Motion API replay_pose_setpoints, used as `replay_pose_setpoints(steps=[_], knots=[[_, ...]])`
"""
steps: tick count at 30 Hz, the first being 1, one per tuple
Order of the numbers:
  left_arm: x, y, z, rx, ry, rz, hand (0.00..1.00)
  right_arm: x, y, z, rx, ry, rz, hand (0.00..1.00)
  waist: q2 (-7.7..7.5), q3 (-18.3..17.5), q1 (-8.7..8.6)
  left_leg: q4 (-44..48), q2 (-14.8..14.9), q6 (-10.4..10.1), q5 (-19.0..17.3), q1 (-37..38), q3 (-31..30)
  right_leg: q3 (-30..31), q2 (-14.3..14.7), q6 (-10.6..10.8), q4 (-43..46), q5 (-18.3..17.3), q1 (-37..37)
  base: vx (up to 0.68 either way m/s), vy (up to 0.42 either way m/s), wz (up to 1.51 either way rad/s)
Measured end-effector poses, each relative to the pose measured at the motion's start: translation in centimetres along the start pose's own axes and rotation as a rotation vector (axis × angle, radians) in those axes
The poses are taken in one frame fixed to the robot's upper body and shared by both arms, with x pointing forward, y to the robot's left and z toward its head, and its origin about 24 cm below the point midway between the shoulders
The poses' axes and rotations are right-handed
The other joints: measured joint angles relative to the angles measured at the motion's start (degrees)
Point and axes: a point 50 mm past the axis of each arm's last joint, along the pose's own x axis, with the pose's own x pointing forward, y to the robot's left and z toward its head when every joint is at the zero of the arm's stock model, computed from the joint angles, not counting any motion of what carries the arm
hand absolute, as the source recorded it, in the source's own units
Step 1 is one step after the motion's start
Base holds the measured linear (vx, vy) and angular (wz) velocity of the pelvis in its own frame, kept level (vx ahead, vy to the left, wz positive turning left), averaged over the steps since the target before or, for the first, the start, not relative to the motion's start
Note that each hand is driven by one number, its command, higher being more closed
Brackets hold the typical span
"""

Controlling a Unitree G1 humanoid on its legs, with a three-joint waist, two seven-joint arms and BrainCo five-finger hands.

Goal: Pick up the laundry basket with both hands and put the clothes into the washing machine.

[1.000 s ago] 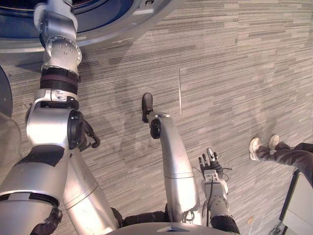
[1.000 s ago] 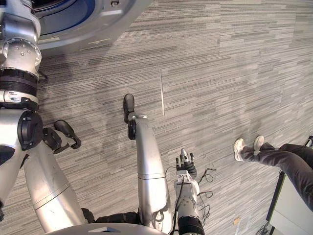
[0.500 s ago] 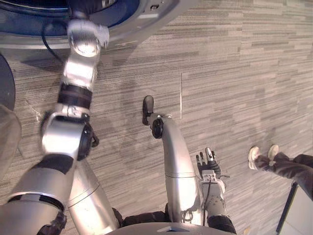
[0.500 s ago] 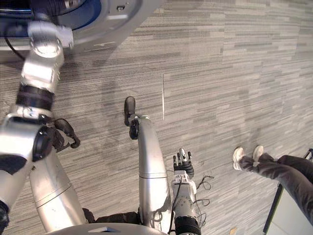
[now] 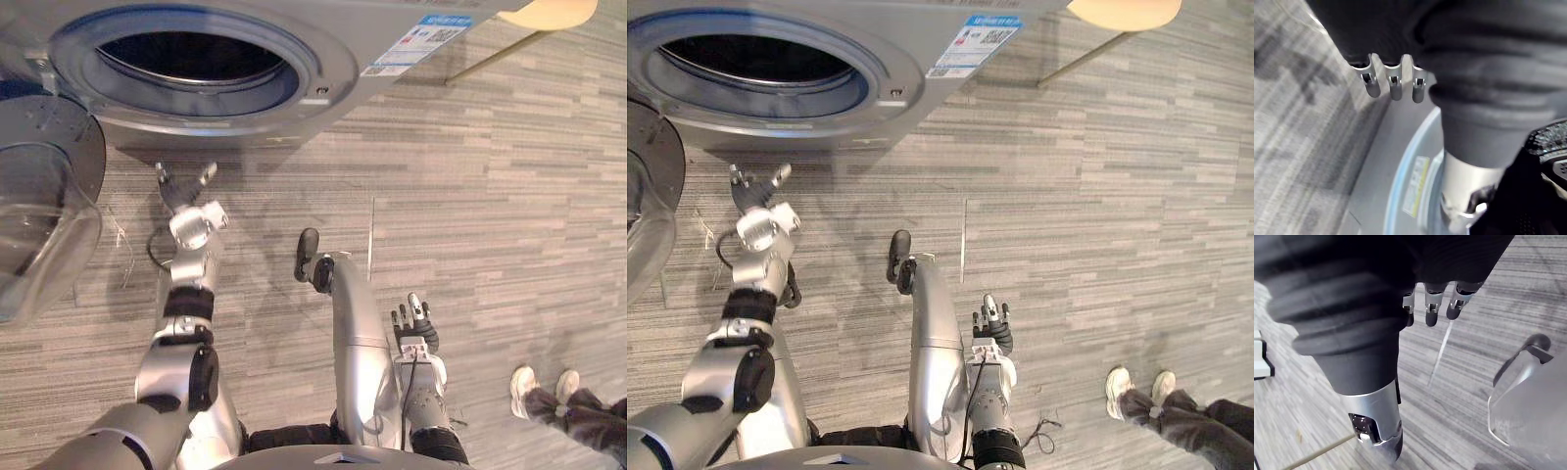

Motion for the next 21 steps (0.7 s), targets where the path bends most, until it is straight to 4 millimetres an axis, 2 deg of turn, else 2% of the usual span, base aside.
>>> replay_pose_setpoints(steps=[1, 2, 6, 7, 8, 9, 11, 15, 17, 21], knots=[[-0.6, 1.1, -1.6, 0.030, 0.028, 0.014, 0.00, 0.0, -0.2, 0.0, -0.001, -0.004, -0.014, 0.00, 0.05, -0.06, 0.28, -1.14, -0.51, -0.30, 0.40, 1.89, 0.05, -0.02, -0.49, -0.10, -0.07, -0.27, 1.50, 0.03, -0.072, 0.20], [-1.0, 1.6, -2.3, 0.049, 0.036, 0.018, 0.00, 0.0, -0.3, -0.1, -0.002, -0.002, -0.021, 0.00, 0.12, -0.17, 0.39, -1.70, -0.60, -0.40, 0.63, 2.79, 0.23, -0.04, -0.72, -0.22, -0.17, -0.42, 2.20, 0.05, -0.115, 0.23], [-3.4, 6.1, -8.2, 0.252, 0.159, 0.045, 0.00, -0.2, -3.1, -0.8, -0.050, 0.026, -0.132, 0.00, 0.47, -1.56, 2.55, -8.03, -2.66, -1.45, 2.61, 12.21, 1.61, -0.11, -1.95, -0.77, -2.55, -1.19, 9.80, 0.06, -0.105, 0.23], [-4.2, 7.5, -9.9, 0.308, 0.215, 0.048, 0.00, -0.4, -4.0, -1.1, -0.076, 0.042, -0.166, 0.00, 0.67, -3.13, 2.66, -10.01, -2.98, -1.57, 3.26, 14.33, 2.07, -0.22, -2.10, -0.83, -3.83, -1.08, 11.55, 0.07, -0.066, 0.17], [-5.7, 9.4, -12.4, 0.370, 0.312, 0.055, 0.00, -0.8, -5.4, -1.5, -0.105, 0.069, -0.218, 0.00, 0.99, -6.77, 2.81, -12.70, -3.18, -1.58, 4.12, 16.25, 2.80, -0.35, -2.11, -0.84, -5.91, -0.61, 13.03, 0.09, -0.054, 0.09], [-6.3, 10.1, -13.3, 0.391, 0.349, 0.057, 0.00, -0.9, -6.0, -1.6, -0.128, 0.080, -0.239, 0.00, 1.50, -7.99, 2.83, -14.18, -3.32, -1.56, 4.56, 17.61, 2.98, -0.55, -2.08, -0.78, -7.25, -0.28, 14.41, 0.10, -0.023, 0.11], [-8.7, 12.7, -16.3, 0.459, 0.491, 0.040, 0.00, -1.6, -8.1, -2.0, -0.198, 0.134, -0.313, 0.00, 3.29, -11.80, 3.03, -21.62, -3.91, -1.71, 6.87, 25.91, 4.52, -1.64, -1.89, -0.32, -14.01, 1.32, 22.34, 0.12, -0.014, 0.11], [-12.8, 16.2, -19.7, 0.497, 0.718, -0.005, 0.00, -3.1, -11.0, -2.0, -0.288, 0.202, -0.403, 0.00, 6.18, -18.94, 2.94, -34.65, -5.22, -2.22, 10.84, 36.63, 6.74, -3.57, -1.80, -0.55, -25.85, 4.44, 32.69, 0.13, -0.004, 0.06], [-15.3, 18.1, -21.1, 0.488, 0.832, -0.006, 0.00, -4.1, -12.6, -1.9, -0.325, 0.238, -0.463, 0.00, 7.72, -23.20, 3.12, -45.44, -5.53, -2.12, 14.10, 44.14, 9.30, -6.12, -1.37, -0.45, -36.37, 7.60, 39.91, 0.16, 0.013, -0.04], [-17.1, 19.1, -21.9, 0.473, 0.902, -0.016, 0.00, -5.3, -14.3, -1.9, -0.352, 0.277, -0.528, 0.00, 8.41, -27.08, 3.23, -55.78, -6.35, -2.79, 18.29, 51.72, 10.45, -8.10, 0.13, 0.11, -46.96, 12.65, 48.39, 0.13, -0.001, 0.10]])
